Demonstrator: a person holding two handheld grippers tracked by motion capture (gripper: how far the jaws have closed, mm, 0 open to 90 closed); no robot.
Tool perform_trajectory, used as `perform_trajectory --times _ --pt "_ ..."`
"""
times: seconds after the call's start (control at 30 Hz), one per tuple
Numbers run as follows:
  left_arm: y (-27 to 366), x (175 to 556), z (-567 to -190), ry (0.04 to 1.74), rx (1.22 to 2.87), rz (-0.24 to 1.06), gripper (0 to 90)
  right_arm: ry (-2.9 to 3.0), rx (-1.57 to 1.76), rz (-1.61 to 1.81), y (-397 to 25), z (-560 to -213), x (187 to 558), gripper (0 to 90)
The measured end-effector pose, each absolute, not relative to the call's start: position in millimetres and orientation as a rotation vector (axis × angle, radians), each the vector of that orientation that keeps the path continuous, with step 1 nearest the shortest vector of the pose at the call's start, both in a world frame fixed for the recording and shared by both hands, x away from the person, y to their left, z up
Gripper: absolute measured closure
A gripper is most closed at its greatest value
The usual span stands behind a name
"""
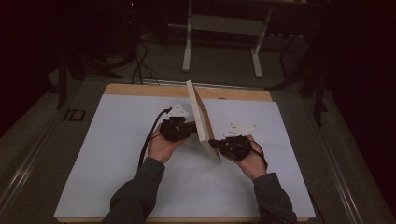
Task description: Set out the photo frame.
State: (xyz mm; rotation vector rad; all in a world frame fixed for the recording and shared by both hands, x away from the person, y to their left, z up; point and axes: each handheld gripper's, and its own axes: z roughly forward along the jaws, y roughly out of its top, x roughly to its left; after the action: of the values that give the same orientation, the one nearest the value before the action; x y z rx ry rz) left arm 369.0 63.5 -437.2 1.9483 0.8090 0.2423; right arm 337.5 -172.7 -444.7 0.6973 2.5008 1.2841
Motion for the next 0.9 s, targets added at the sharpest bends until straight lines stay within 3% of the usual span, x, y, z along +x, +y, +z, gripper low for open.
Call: perform_trajectory --times 0.47,0.9 --pt "71.3 358.0 -443.8 0.813 1.899 0.254 90.0 2.523 0.661 1.262 -154.8 -445.5 337.5 90.0" --pt "75.6 370.0 -443.1 0.821 1.905 0.245 90.0 2.521 0.673 1.285 -147.6 -446.6 340.5 90.0"
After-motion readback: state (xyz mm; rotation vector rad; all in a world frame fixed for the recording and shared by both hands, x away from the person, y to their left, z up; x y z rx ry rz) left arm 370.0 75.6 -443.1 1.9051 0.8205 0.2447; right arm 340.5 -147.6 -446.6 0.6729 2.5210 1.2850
